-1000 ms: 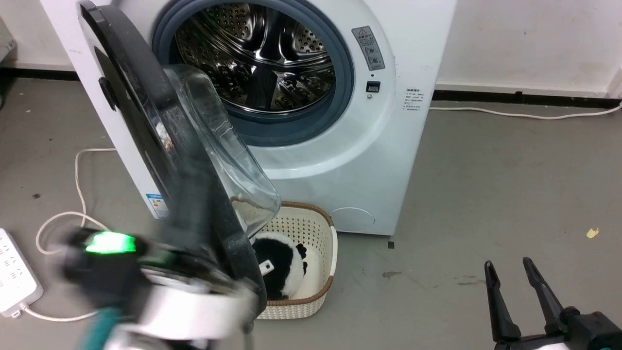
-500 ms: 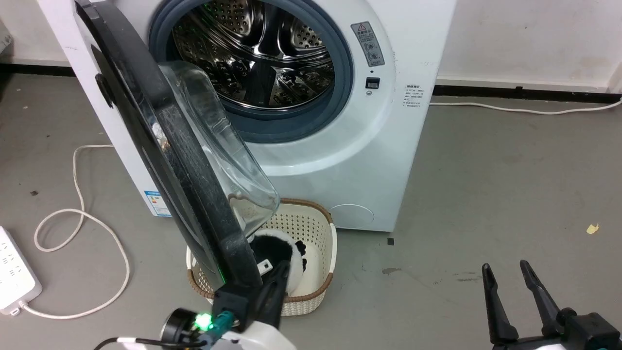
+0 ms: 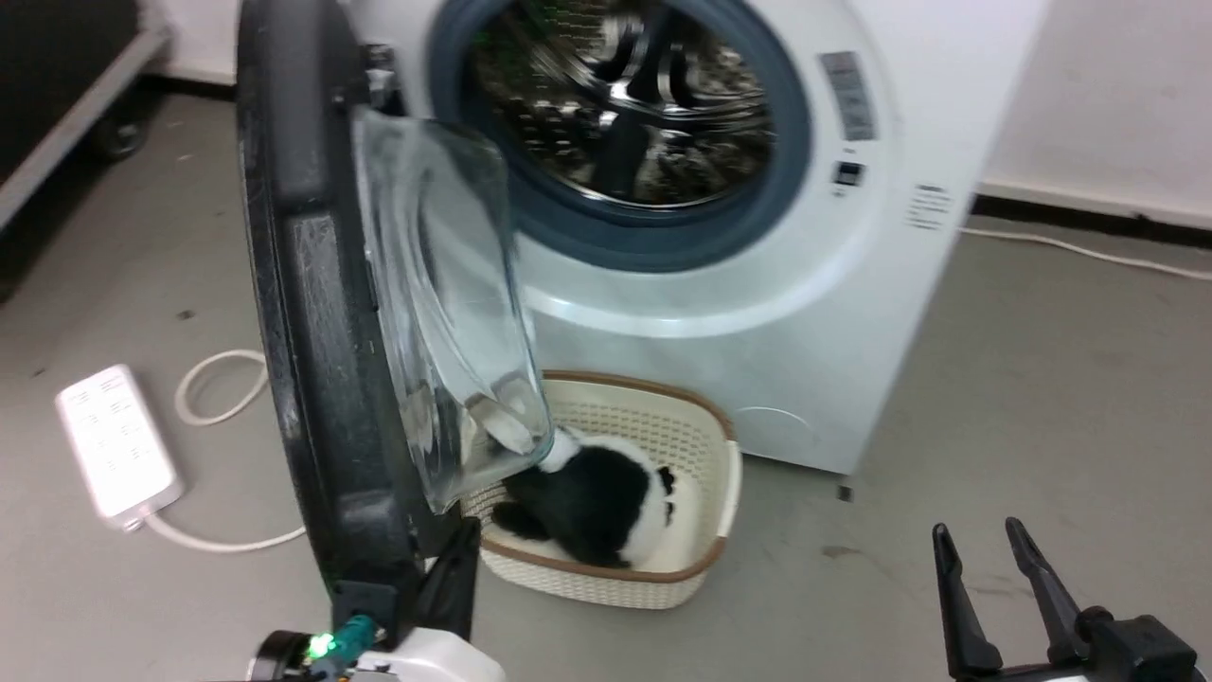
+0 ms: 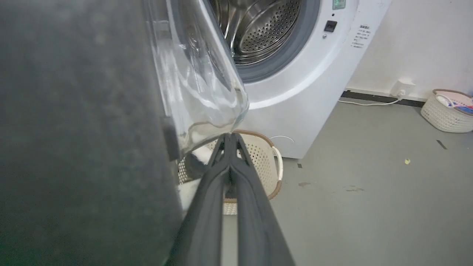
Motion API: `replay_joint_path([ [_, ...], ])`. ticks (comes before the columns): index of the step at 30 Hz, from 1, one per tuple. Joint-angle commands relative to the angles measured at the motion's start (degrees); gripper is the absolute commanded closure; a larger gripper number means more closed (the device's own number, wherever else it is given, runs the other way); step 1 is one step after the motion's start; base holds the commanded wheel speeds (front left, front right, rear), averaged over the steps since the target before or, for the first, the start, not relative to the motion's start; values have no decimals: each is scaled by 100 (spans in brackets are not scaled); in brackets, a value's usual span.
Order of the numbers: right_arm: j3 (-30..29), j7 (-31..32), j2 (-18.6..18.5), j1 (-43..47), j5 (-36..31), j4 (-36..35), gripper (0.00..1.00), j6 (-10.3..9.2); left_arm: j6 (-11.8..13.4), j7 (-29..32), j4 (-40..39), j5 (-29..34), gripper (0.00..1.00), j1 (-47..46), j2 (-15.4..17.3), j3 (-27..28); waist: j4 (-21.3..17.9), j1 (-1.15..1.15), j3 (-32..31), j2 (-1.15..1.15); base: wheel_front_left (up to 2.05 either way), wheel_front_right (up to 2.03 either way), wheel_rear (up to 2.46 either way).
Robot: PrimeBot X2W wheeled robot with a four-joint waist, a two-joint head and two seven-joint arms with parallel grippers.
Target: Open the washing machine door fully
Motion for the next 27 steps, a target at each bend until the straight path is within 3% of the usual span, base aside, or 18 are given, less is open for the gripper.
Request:
replay_joint_path([
  [1, 19, -24, 18, 54, 38, 23, 0, 5, 28, -60, -20, -23, 100, 43, 56, 48, 371, 0, -33, 0, 0, 0, 0],
  [7, 87, -24, 18, 31, 0, 29, 0, 5, 164, -105, -116, -164, 100, 22, 152, 344, 956, 0, 50, 0, 0, 0, 0],
  [12, 133, -24, 18, -59, -40, 35, 0, 5, 273, -172, -101, -320, 100, -47, 287, 705, 1175, 0, 240, 0, 0, 0, 0],
  [19, 169, -24, 18, -222, -224, 13, 0, 5, 338, -292, 110, -602, 100, -452, 564, 1267, 1280, 0, 691, 0, 0, 0, 0],
  [27, 129, -24, -34, -387, -411, -19, 0, 5, 439, -431, 861, -917, 100, -1048, 990, 1967, 1113, 0, 1187, 0, 0, 0, 0],
])
